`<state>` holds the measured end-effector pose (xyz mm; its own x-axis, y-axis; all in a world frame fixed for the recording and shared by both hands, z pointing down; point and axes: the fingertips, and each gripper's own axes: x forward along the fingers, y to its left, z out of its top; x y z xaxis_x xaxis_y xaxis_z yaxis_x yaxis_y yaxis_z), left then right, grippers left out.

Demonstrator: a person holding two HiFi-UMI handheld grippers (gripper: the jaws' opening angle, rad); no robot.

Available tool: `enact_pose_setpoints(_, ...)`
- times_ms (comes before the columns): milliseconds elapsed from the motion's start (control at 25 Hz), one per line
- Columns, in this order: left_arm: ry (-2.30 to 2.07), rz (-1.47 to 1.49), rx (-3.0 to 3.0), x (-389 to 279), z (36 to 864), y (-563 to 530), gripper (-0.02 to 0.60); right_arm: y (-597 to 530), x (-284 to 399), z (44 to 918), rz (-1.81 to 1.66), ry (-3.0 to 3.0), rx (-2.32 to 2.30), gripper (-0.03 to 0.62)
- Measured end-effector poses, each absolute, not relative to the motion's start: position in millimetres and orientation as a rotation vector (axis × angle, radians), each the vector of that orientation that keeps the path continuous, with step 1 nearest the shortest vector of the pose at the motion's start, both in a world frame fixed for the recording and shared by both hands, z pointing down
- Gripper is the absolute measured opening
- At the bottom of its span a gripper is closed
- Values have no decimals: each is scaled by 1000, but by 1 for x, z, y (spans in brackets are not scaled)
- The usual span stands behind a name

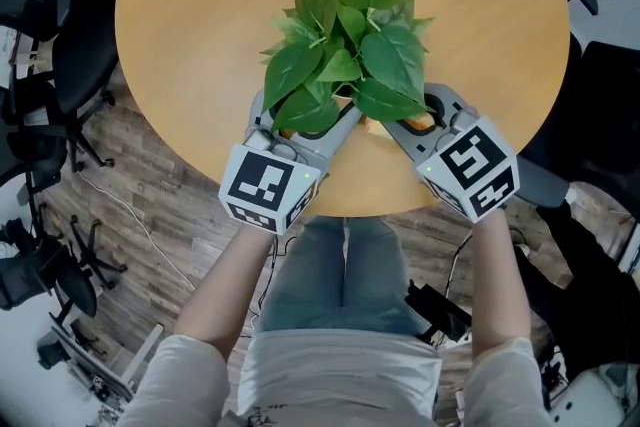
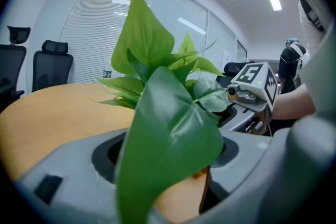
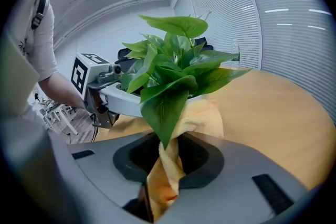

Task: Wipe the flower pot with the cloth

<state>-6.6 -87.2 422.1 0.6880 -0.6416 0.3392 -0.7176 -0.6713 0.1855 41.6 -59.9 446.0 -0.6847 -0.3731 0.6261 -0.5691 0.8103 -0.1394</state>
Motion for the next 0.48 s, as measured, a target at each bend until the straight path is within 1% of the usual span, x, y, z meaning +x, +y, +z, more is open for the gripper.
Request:
enact_pose_setpoints(240, -1207, 353, 2510, -10, 422, -83, 339, -55, 34, 447, 443, -2402, 663, 83)
enact_pose_setpoints(480, -1192, 362, 2543, -16, 422, -82, 339, -58, 36, 448, 439, -2397, 654, 84)
